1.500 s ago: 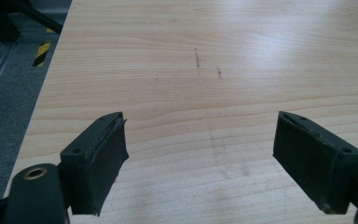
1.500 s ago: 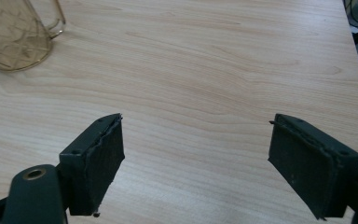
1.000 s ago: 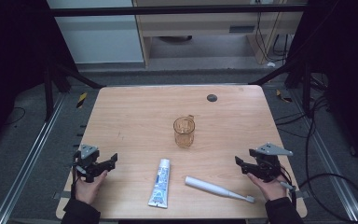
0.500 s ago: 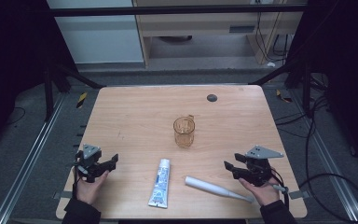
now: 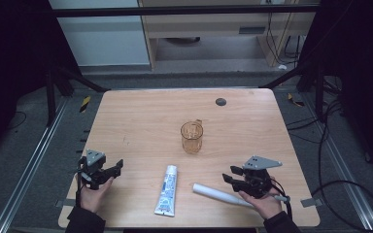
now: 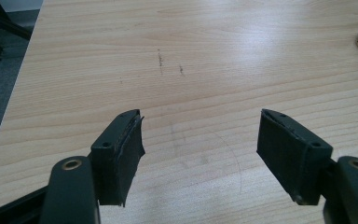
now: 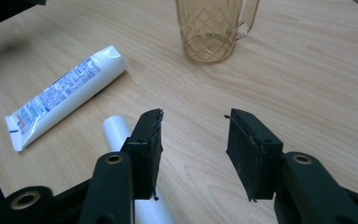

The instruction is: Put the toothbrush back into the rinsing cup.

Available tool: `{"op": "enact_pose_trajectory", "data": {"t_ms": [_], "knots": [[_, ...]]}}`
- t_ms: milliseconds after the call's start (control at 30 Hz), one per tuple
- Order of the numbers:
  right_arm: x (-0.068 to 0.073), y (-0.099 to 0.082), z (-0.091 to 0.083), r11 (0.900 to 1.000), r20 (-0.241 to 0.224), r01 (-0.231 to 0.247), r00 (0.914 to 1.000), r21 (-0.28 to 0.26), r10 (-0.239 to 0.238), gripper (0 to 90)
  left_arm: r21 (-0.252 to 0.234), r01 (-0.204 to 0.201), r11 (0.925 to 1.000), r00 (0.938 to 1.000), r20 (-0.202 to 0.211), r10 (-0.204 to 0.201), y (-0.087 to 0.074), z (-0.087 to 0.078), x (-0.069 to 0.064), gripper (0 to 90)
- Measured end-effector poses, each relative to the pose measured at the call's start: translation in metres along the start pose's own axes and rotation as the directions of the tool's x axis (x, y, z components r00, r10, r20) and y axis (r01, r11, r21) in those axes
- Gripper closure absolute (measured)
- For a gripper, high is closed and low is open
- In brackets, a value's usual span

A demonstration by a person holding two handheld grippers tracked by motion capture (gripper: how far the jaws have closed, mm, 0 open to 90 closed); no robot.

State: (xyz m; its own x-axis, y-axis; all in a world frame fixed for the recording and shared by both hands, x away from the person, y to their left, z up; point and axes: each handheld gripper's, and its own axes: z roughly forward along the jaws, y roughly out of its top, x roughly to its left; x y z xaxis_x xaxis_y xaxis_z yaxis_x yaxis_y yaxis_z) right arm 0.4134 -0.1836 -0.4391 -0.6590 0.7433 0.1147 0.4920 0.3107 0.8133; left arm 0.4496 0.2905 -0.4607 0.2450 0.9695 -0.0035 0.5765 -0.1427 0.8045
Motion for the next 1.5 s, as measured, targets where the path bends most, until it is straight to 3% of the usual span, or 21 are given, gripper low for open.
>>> {"op": "enact_pose_trajectory", "data": {"t_ms": [833,1000,1500], "knots": [[0.037,-0.004,0.032,0.9927,-0.086,0.089,0.9929,0.081,-0.082,70.5,-0.002,-0.012,0.9999,0.9999,0.002,0.012,0.001,0.001,0.000,30.2],[0.040,-0.005,0.034,0.9931,-0.101,0.089,0.9916,0.077,-0.081,74.5,-0.003,-0.010,0.9999,0.9999,0.003,0.010,0.001,0.001,0.000,30.2],[0.047,-0.010,0.049,0.9856,-0.139,0.105,0.9865,0.133,-0.087,89.9,0.000,-0.015,0.9999,0.9999,0.005,0.015,0.001,0.002,-0.002,30.2]]}}
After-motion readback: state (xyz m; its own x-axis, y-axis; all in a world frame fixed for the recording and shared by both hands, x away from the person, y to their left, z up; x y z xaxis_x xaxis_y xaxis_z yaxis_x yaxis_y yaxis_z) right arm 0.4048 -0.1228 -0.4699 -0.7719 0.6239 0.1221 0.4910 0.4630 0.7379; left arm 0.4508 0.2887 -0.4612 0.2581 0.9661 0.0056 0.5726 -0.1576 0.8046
